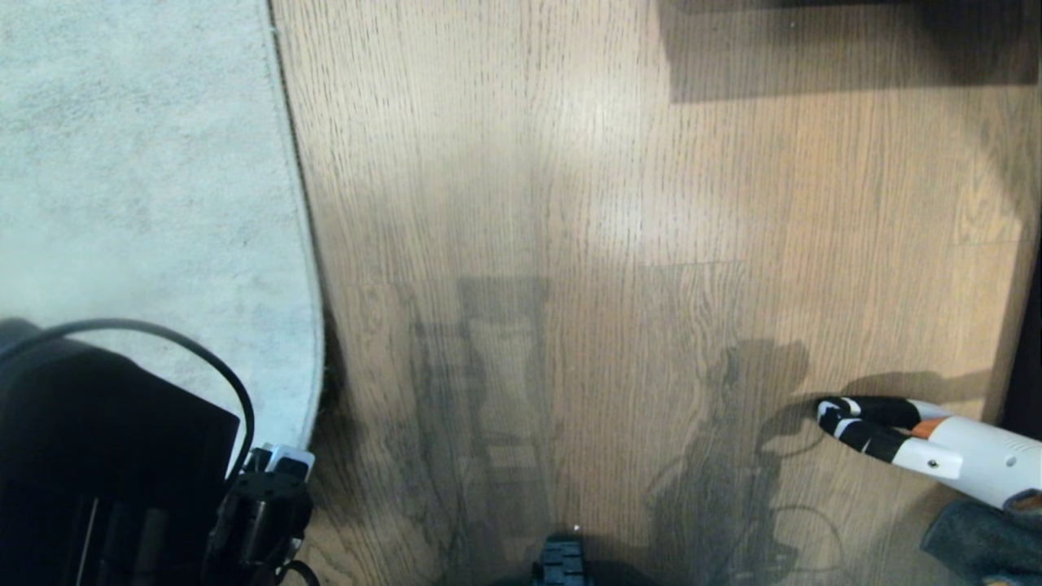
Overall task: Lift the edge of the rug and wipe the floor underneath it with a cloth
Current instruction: Lift up the carpet
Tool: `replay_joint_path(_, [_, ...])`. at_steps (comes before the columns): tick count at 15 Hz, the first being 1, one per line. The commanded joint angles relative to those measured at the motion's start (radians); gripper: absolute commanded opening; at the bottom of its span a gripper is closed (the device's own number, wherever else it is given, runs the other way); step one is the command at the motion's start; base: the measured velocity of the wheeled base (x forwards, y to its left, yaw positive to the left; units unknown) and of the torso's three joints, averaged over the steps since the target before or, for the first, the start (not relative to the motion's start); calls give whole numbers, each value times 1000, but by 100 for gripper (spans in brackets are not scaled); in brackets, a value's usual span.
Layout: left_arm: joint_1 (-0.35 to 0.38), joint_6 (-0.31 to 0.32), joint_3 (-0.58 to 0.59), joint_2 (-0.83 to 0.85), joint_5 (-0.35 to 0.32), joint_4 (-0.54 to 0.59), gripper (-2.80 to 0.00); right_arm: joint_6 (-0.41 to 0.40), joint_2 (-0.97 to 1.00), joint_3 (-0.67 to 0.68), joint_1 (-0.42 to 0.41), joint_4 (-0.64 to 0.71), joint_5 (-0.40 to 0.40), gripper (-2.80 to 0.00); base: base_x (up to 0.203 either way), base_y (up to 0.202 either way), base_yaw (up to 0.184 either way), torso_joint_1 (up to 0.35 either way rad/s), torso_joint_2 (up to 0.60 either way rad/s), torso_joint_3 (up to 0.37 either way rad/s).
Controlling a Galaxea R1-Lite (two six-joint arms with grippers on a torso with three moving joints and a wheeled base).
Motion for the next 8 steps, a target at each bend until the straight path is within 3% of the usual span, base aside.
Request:
replay_joint_path(1, [-1,1,0,-10,5,-49,-280,-1,1,0,0,0,1,-280,0,0,0,0,0,0])
replay_joint_path(8, [-6,-32,0,-111,5,-49,-280,-1,1,0,0,0,1,-280,0,0,0,0,0,0])
